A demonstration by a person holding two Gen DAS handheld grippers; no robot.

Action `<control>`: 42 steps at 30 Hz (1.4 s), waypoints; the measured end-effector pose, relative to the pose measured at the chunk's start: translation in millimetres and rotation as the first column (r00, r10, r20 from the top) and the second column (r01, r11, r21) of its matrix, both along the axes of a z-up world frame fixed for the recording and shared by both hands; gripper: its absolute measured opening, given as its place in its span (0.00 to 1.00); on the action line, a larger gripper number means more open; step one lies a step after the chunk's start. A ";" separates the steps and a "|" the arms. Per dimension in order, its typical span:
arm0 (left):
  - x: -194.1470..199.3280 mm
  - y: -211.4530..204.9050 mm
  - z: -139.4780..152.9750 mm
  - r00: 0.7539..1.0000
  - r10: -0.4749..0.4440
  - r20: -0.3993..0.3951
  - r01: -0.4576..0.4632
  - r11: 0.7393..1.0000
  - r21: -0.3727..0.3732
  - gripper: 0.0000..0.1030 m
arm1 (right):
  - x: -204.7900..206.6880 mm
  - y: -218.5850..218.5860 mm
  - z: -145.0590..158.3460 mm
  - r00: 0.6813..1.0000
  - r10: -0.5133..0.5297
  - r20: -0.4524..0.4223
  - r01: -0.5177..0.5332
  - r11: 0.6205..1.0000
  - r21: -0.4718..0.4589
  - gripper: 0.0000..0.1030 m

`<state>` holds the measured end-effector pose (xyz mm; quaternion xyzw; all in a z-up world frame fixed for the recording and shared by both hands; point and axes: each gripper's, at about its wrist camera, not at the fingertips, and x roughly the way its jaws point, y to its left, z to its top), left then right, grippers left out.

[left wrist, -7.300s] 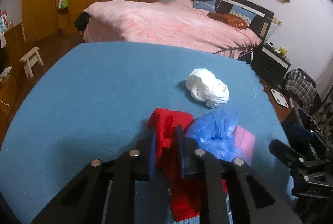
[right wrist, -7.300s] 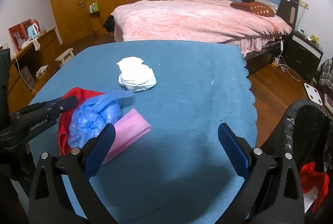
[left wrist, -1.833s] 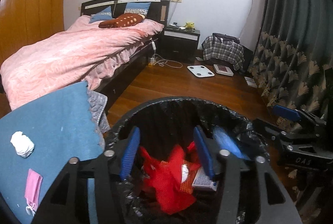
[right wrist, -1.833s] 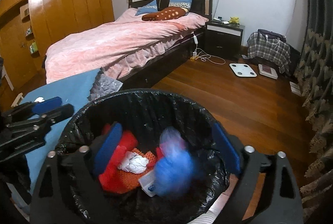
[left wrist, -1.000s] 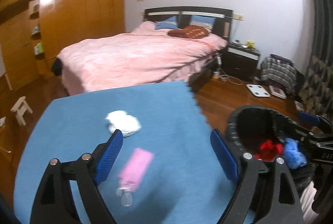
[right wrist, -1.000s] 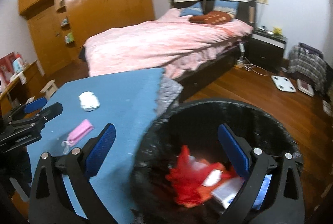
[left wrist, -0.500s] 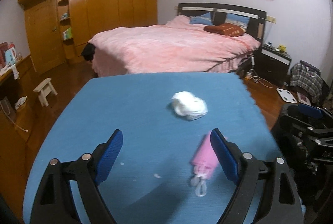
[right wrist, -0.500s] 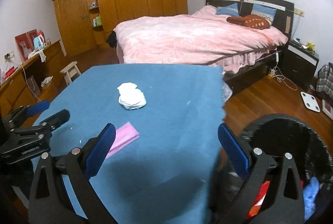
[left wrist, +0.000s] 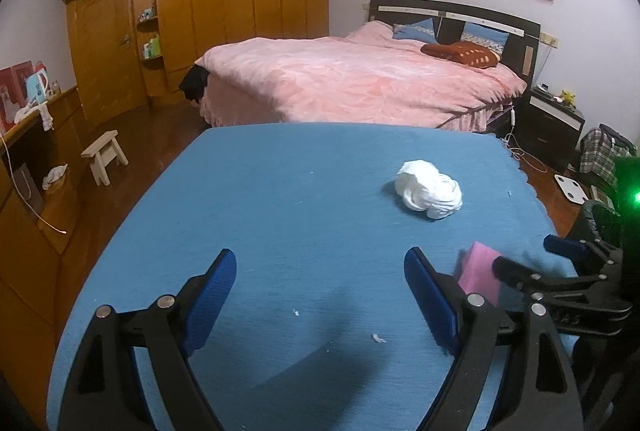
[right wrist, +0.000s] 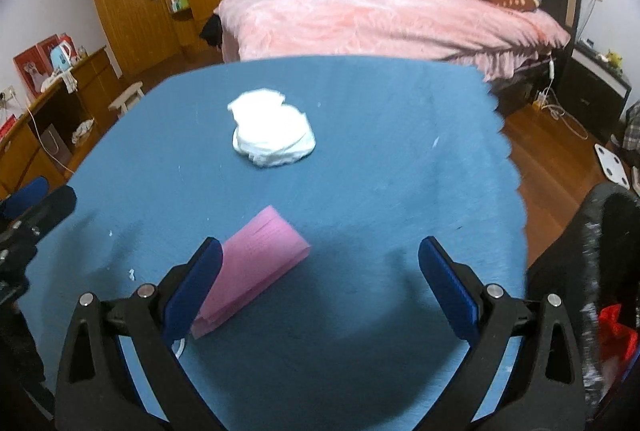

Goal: Collect trash
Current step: 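Grasp the pink mask with the right tool while the left tool grasps the white tissue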

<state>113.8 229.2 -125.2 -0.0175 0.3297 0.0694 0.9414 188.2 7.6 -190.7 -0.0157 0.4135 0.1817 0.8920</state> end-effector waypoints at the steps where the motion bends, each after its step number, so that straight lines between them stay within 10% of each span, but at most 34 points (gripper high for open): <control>1: 0.7 2.1 -1.2 1.000 0.003 -0.003 -0.003 1.000 -0.003 0.82 | 0.9 3.6 -2.8 1.000 0.004 -0.011 -0.004 1.000 -0.005 0.93; 13: 5.3 15.1 -7.3 1.000 0.018 -0.008 -0.018 1.000 -0.023 0.82 | 5.6 30.9 -15.3 0.995 0.069 -0.072 -0.072 0.997 -0.032 0.75; 23: 6.1 14.5 -7.1 1.000 0.017 -0.010 -0.017 0.999 -0.029 0.82 | -3.3 37.5 -9.6 0.983 0.153 -0.100 -0.146 0.987 0.066 0.17; 42: 49.7 -27.3 4.1 0.998 -0.065 0.012 0.065 0.998 -0.025 0.82 | 37.7 -19.5 26.1 0.999 0.030 -0.044 -0.028 0.999 0.044 0.13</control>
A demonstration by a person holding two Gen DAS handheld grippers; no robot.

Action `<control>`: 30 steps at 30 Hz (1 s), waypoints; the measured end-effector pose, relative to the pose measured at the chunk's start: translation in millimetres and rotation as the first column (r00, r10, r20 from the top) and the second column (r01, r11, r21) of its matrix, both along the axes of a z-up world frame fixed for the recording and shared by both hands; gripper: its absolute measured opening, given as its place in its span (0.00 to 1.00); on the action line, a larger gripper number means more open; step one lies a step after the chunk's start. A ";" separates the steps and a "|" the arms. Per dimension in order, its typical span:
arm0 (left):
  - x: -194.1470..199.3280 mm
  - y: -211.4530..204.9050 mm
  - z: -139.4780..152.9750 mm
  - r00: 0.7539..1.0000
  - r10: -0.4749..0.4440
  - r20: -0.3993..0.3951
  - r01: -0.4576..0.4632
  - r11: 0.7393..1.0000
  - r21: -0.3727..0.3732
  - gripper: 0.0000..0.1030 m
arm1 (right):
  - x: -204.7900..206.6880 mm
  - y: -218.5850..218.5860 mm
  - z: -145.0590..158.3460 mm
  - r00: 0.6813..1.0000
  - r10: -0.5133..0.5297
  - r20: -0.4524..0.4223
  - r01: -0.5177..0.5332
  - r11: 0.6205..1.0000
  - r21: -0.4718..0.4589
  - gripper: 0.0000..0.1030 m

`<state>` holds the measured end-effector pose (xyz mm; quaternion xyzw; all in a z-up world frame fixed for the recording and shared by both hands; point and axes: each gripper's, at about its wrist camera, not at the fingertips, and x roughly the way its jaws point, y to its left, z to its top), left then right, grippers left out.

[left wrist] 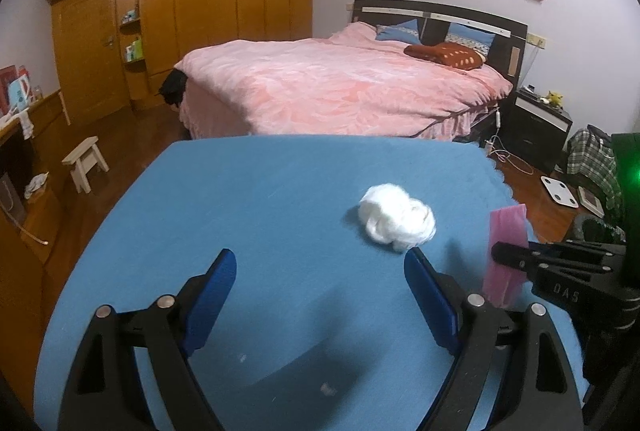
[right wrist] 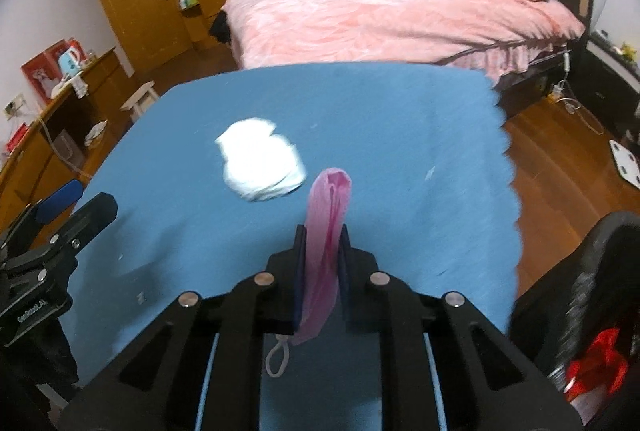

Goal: Collect trash
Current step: 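Grasp the pink mask with the right tool while the left tool grasps the white tissue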

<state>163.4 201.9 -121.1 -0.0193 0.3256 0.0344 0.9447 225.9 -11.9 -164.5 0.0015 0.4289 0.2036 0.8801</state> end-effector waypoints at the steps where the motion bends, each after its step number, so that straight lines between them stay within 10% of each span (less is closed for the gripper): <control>1: 6.3 -2.8 -0.3 1.000 -0.006 0.002 0.006 1.000 0.000 0.82 | 5.3 -3.5 1.0 1.000 -0.014 0.002 0.014 1.000 -0.009 0.13; 21: 108.6 -47.8 -54.1 0.984 -0.089 -0.152 0.084 0.996 -0.043 0.82 | 56.7 -36.9 -5.8 0.994 -0.110 -0.018 0.110 0.994 0.007 0.15; 30: 116.1 -59.7 -59.1 0.974 -0.151 -0.167 0.134 0.985 -0.106 0.41 | 54.9 -41.6 -7.6 0.993 -0.114 -0.032 0.115 0.993 0.026 0.15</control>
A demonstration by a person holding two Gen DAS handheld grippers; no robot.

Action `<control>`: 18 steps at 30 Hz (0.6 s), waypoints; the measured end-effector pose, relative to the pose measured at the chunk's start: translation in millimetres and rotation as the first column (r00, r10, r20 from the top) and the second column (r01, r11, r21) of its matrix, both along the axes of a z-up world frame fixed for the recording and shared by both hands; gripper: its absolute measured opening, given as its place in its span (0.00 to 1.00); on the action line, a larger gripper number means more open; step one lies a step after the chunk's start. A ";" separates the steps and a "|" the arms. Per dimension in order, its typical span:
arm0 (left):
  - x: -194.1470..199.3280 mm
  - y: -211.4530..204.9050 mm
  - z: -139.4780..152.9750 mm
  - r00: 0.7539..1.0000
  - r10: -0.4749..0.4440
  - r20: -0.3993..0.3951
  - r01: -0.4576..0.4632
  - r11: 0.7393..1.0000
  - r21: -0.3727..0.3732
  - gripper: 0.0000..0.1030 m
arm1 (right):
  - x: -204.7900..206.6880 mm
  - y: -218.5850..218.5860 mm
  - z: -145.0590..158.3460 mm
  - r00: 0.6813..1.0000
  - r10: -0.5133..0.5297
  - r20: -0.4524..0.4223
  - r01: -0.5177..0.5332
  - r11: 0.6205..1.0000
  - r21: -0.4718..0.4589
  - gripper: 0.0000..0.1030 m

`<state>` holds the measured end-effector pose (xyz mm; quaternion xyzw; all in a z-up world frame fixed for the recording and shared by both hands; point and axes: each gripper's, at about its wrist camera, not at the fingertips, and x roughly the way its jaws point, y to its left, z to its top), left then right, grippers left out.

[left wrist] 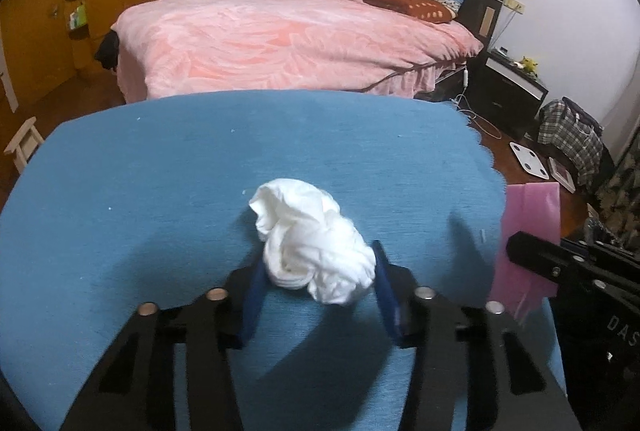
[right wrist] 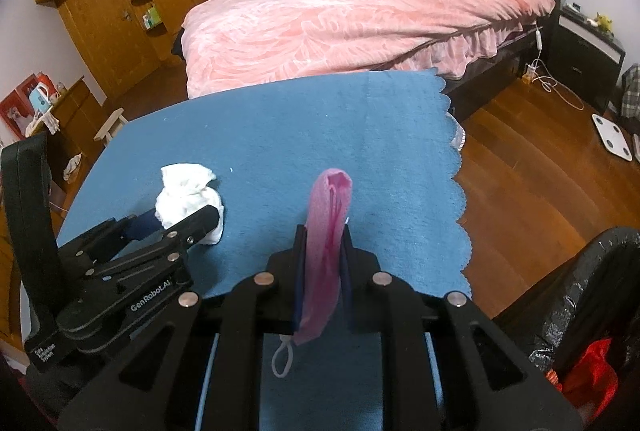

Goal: Collect trash
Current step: 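Grasp the pink mask with the right tool while the left tool grasps the white tissue, then carry the pink mask and white tissue over the black bin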

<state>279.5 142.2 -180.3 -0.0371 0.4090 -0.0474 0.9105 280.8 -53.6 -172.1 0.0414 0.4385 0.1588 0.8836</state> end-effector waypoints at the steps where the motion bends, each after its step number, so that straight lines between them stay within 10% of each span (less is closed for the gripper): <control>1: -1.5 -2.1 1.5 1.000 0.004 0.008 -0.004 1.000 0.015 0.38 | -0.8 -0.3 0.3 1.000 0.001 0.001 -0.001 1.000 0.002 0.15; 18: -68.9 2.7 73.3 0.993 0.053 0.101 -0.057 0.998 0.038 0.35 | -38.0 -1.4 40.2 0.997 0.056 0.057 -0.058 0.998 0.032 0.13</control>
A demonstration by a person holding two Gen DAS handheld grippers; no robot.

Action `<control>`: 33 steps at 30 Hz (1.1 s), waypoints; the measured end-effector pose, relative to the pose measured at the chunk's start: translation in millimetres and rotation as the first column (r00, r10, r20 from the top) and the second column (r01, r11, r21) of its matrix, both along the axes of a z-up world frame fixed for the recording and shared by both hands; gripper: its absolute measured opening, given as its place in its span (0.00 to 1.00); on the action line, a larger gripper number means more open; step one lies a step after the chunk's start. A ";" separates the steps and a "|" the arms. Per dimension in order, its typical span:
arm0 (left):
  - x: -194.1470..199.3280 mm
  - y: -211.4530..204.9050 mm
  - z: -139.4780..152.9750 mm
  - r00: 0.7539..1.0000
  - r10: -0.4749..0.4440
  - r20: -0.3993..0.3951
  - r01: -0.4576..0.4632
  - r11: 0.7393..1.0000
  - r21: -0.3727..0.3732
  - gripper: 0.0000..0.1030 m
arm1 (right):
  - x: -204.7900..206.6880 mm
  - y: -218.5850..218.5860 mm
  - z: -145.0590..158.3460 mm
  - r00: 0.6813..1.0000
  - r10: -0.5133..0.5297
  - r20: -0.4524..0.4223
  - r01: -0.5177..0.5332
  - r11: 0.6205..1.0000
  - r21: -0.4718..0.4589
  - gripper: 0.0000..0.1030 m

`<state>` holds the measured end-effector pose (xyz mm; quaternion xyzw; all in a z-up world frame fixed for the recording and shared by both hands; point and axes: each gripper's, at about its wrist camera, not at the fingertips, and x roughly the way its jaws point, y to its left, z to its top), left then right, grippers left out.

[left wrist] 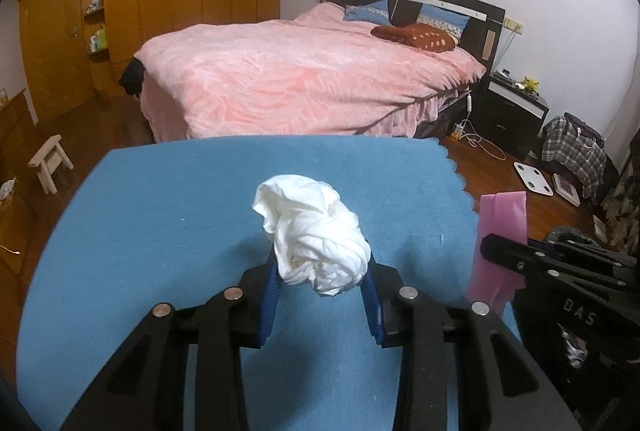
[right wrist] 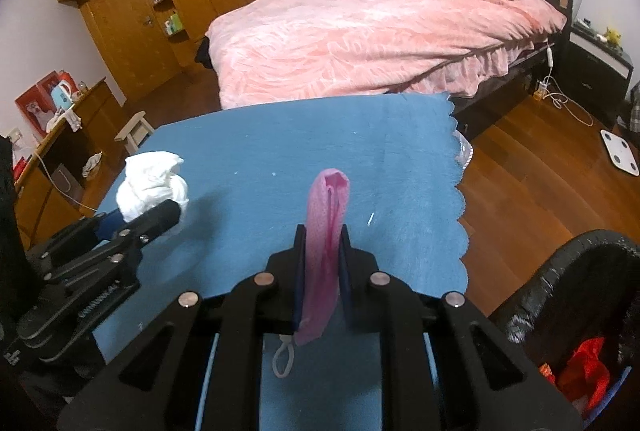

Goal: Collect trash
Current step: 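Carry the pink mask and white tissue over the black bin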

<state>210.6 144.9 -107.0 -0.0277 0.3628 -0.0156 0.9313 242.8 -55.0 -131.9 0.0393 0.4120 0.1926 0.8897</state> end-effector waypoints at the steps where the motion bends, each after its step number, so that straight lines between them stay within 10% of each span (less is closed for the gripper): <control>1: -6.1 0.4 5.0 1.000 0.005 0.006 -0.005 1.000 0.002 0.35 | -5.5 -0.8 3.5 1.000 0.004 0.005 -0.004 1.000 0.002 0.13; 33: -116.1 -85.4 84.2 0.979 -0.151 0.139 0.155 0.988 -0.017 0.36 | -149.5 -94.0 86.1 0.987 -0.058 0.152 0.055 0.998 0.021 0.13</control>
